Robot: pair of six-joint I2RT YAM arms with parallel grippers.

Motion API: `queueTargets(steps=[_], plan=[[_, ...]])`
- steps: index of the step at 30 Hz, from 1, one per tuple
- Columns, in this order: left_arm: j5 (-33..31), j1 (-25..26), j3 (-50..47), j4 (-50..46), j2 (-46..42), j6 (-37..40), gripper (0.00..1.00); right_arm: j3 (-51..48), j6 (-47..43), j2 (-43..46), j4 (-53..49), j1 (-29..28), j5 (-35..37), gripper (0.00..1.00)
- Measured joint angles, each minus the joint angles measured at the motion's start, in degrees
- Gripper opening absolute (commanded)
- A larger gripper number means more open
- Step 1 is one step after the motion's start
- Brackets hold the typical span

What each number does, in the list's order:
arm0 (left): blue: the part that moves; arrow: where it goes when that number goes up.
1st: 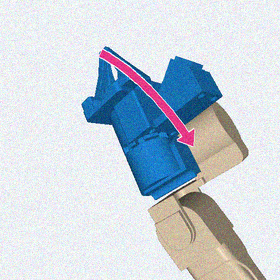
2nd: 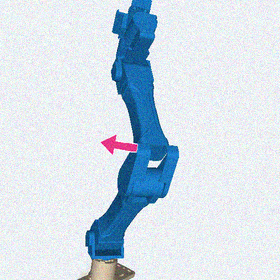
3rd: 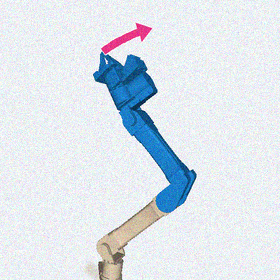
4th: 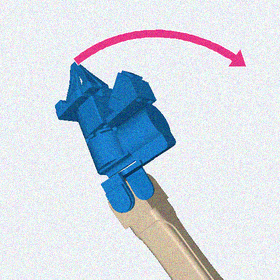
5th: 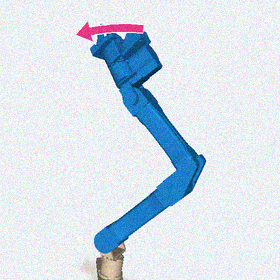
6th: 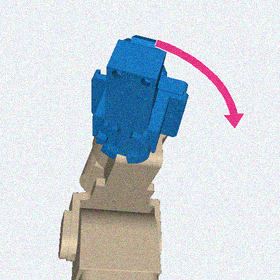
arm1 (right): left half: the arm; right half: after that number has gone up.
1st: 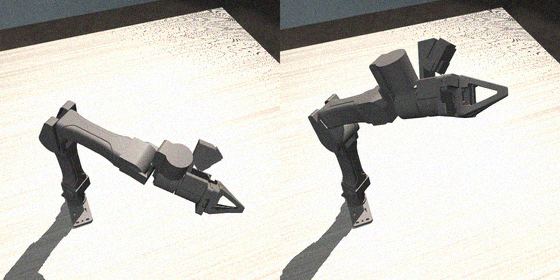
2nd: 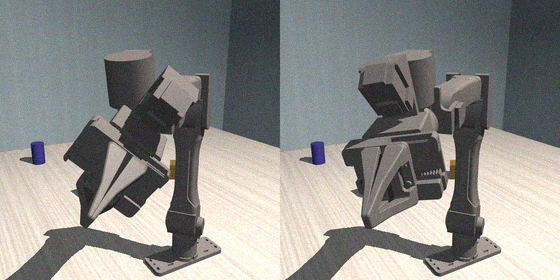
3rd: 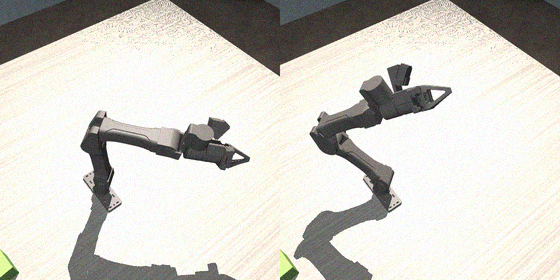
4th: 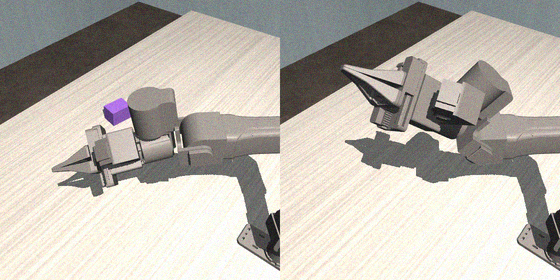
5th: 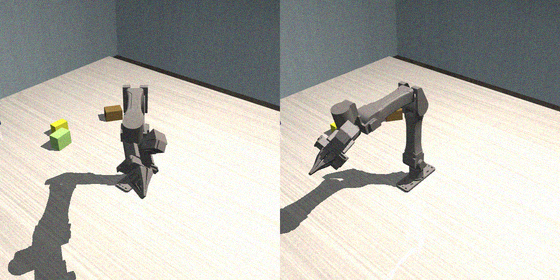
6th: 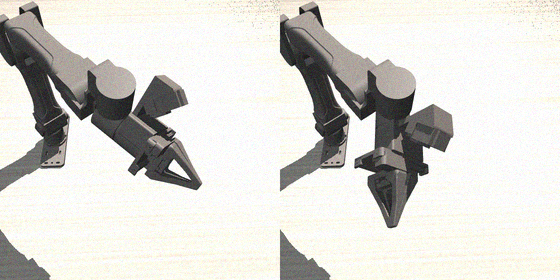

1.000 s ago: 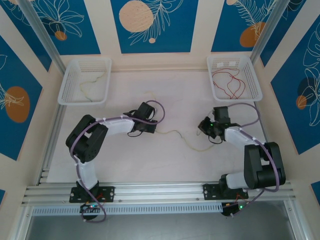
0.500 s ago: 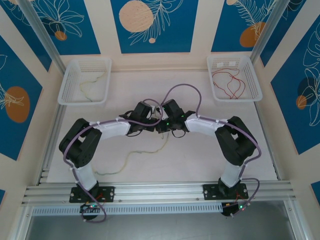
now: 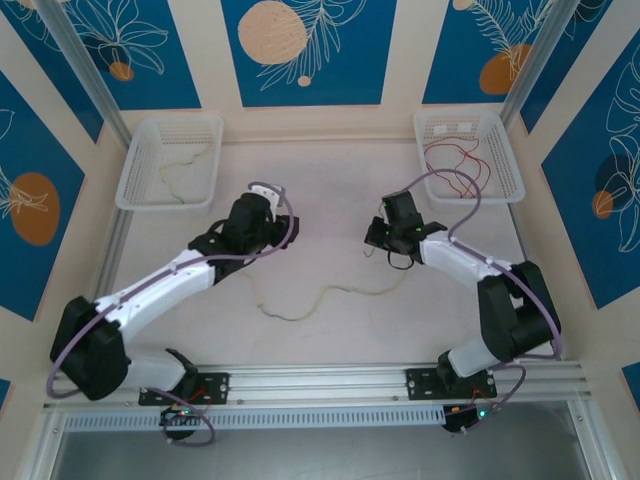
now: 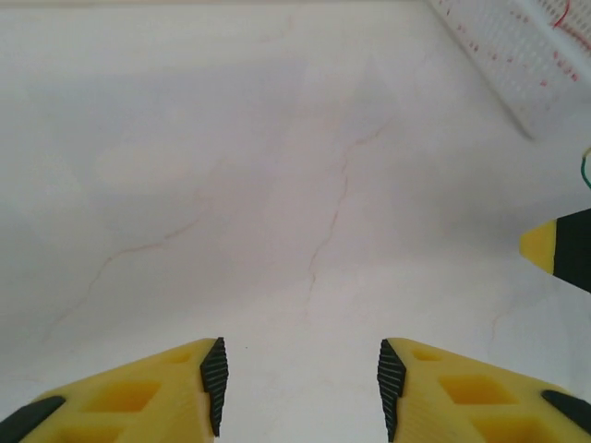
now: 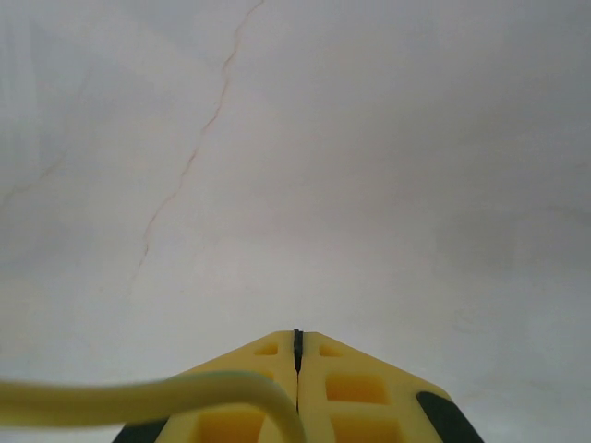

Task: Untangle the cables

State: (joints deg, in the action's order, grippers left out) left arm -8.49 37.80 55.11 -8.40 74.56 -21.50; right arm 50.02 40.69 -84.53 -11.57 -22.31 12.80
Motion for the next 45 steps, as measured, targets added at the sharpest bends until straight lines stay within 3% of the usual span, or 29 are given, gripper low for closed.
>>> queueTargets(steps=[3, 6, 11, 19, 29, 38, 42, 45], plan=[[-1.1, 0.0, 0.0, -4.2, -4.3, -0.7, 0.75, -1.9, 2.2, 2.7, 0.3, 0.7, 1.3, 0.0], [-1.9, 0.0, 0.0, -8.4, -7.8, -2.3, 0.78, -4.0, 3.4, 4.1, 0.9, 1.6, 1.3, 0.0], [-2.3, 0.0, -1.0, -14.1, -11.0, -5.4, 0.8, -5.5, 3.6, 4.5, 1.2, 2.1, 0.9, 0.0], [-1.5, 0.0, -10.5, -19.5, -16.3, -13.6, 0.8, -5.6, 3.7, 6.4, 2.0, 2.9, 0.8, 0.0], [1.4, 0.1, -12.6, -22.1, -11.3, -20.7, 0.8, -5.6, 3.7, 6.4, 2.1, 4.0, 0.8, 0.0], [2.7, 0.2, -13.1, -20.9, -4.7, -18.6, 0.81, -5.6, 3.6, 6.4, 2.1, 4.0, 0.8, 0.0], [-2.6, 0.2, -11.5, -22.8, -10.8, -15.1, 0.8, -5.8, 3.6, 6.6, 1.9, 4.0, 1.0, 0.0], [-6.5, 0.2, -9.0, -23.1, -18.7, -12.2, 0.73, -6.0, 3.7, 7.0, 1.8, 4.1, 1.4, 0.0]])
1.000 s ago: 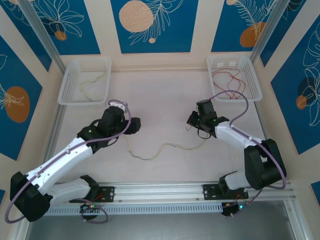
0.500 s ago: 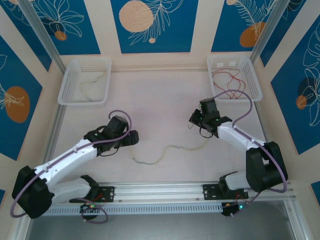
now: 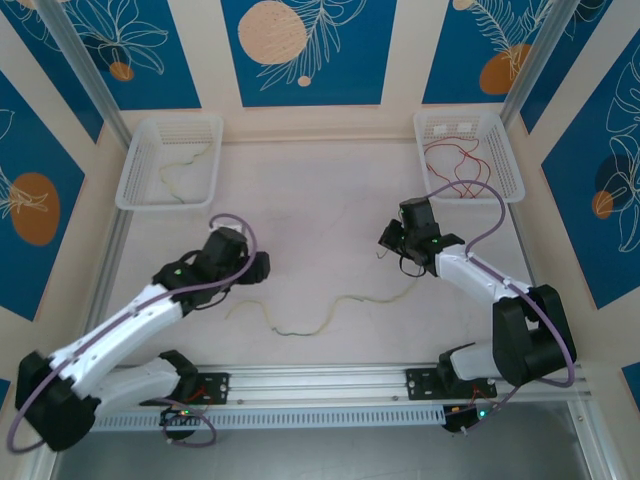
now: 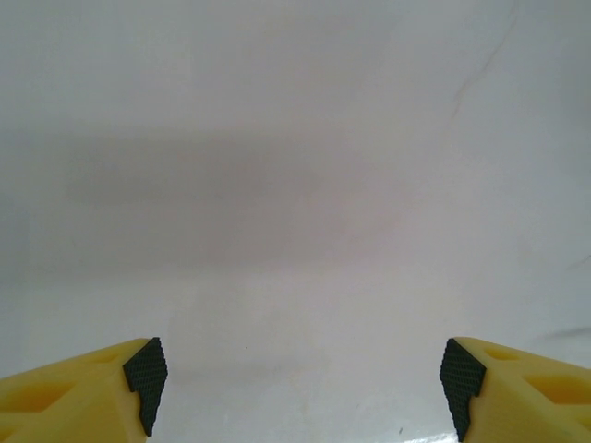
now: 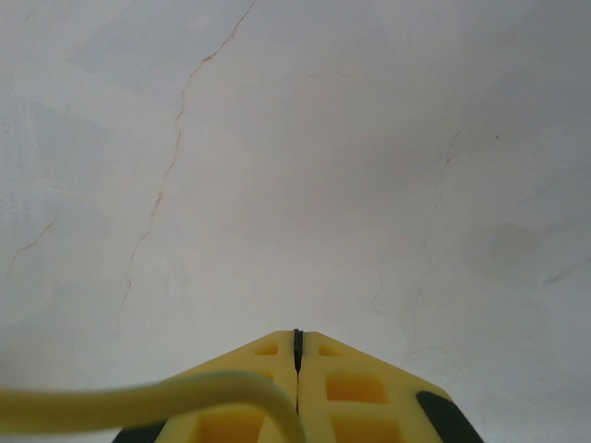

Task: Untangle the cables

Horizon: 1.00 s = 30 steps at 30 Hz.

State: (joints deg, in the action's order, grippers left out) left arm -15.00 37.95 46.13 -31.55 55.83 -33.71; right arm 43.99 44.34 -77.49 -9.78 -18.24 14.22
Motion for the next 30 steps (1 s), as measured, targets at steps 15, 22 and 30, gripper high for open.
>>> queueTargets(steps=[15, 22, 30], plan=[[18.2, 4.5, 5.9, -2.2, 1.5, 9.0, 0.56, -0.2, 6.7, -0.3, -0.4, 3.3, 1.3, 0.0], [19.4, 4.6, 1.4, -7.1, 2.0, 2.2, 0.52, 1.0, 6.7, -0.7, -1.7, 3.7, 2.0, 0.0], [21.0, 4.6, 0.0, -7.2, 9.3, -1.7, 0.69, 1.6, 6.7, -0.9, -1.8, 3.9, 2.1, 0.0]])
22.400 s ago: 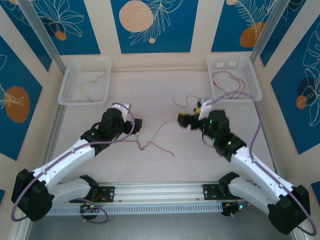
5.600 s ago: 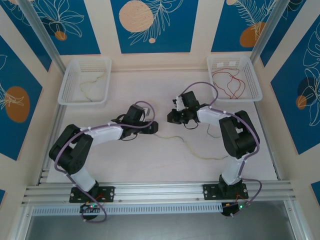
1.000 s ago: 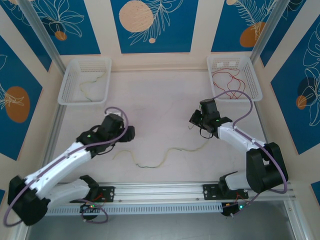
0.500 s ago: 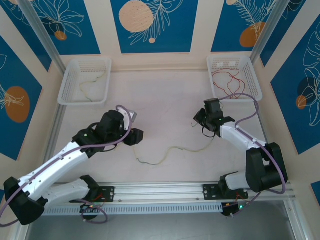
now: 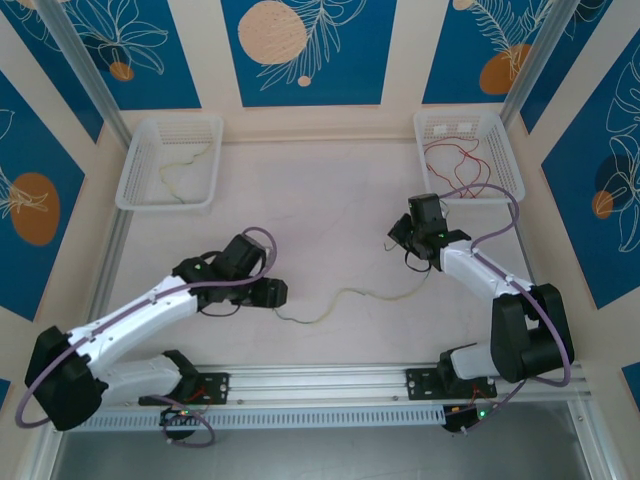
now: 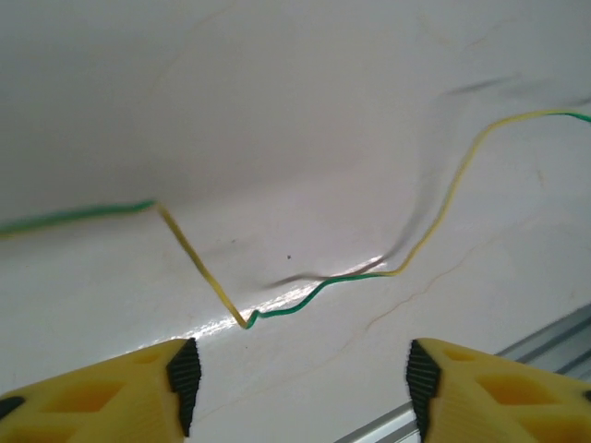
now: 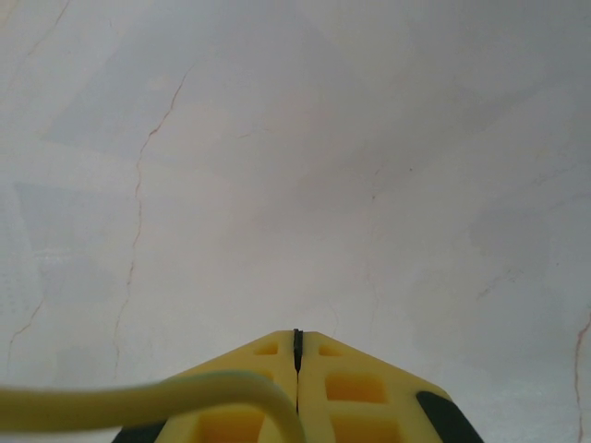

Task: Untangle the cables

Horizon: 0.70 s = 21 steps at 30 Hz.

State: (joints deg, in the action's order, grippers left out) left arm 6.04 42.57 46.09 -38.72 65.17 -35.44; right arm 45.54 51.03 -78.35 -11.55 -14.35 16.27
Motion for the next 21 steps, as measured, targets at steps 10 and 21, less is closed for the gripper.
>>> queueTargets(steps=[10, 21], plan=[[-3.5, 0.0, -3.4, 9.9, 12.5, -0.8, 0.77, 0.0, -4.7, -0.4, 5.2, -2.4, -7.8, 0.0], [-11.9, -0.1, -3.3, 19.0, 19.1, 2.0, 0.0, 0.5, -18.0, -0.8, 11.2, -8.3, -24.0, 0.0]])
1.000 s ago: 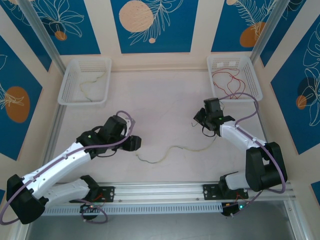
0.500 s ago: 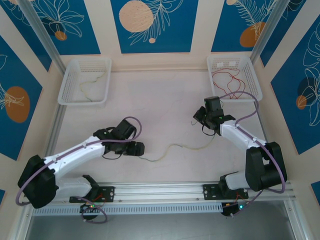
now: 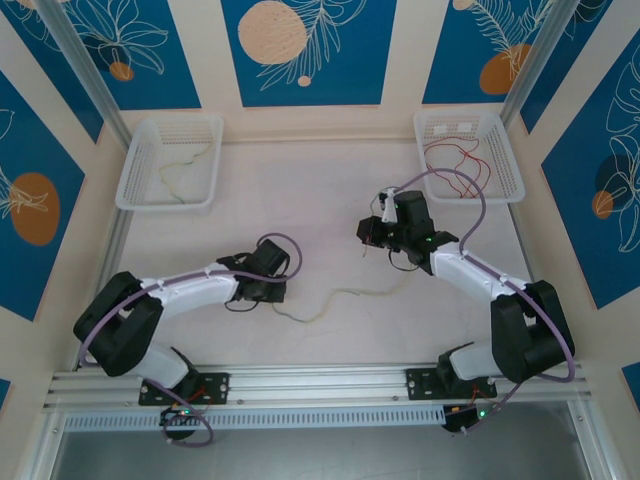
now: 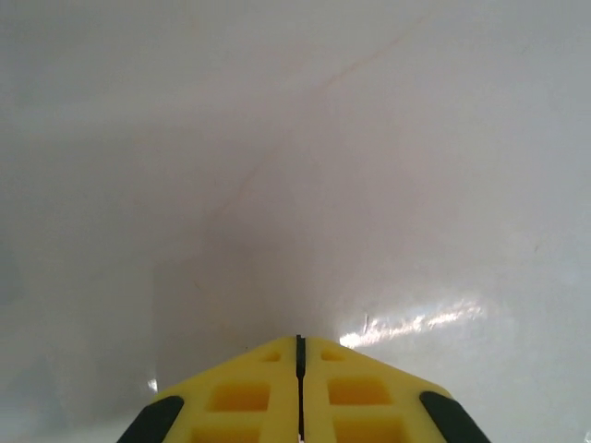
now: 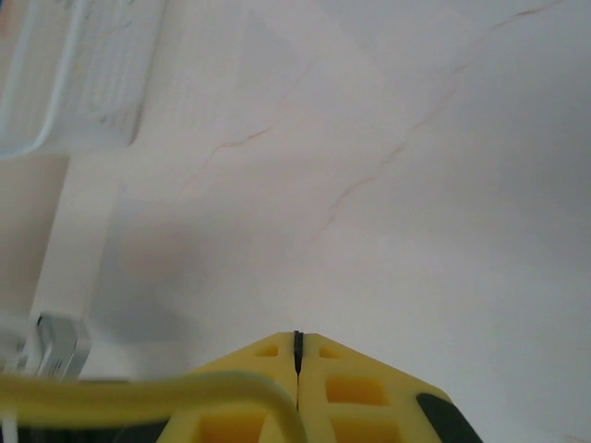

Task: Untangle the cables

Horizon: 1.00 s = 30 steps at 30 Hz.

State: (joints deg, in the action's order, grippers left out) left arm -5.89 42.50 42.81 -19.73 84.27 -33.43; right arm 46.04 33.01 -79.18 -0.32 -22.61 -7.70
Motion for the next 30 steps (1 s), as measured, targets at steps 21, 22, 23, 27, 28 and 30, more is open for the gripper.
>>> queueTargets(steps=[21, 22, 23, 27, 28, 30], plan=[[2.1, -15.5, -2.4, 7.3, -13.5, 8.8, 0.0, 12.5, -39.2, -18.0, -11.2, -38.0, -15.8, 0.0], [3.0, -15.5, -2.7, 7.4, -13.7, 9.1, 0.0, 13.0, -40.6, -19.3, -13.0, -39.7, -13.7, 0.0], [4.1, -15.5, -2.8, 7.5, -13.9, 9.6, 0.0, 13.5, -41.8, -20.6, -14.5, -41.0, -11.9, 0.0], [7.8, -15.5, -2.8, 8.0, -14.1, 11.3, 0.0, 14.3, -44.6, -24.6, -18.7, -43.8, -6.2, 0.0], [8.6, -15.5, -2.8, 8.0, -14.2, 11.8, 0.0, 14.2, -44.9, -24.9, -19.4, -43.7, -5.1, 0.0], [10.0, -15.5, -2.8, 7.9, -14.4, 12.9, 0.01, 14.2, -45.1, -24.7, -19.4, -42.5, -4.2, 0.0]])
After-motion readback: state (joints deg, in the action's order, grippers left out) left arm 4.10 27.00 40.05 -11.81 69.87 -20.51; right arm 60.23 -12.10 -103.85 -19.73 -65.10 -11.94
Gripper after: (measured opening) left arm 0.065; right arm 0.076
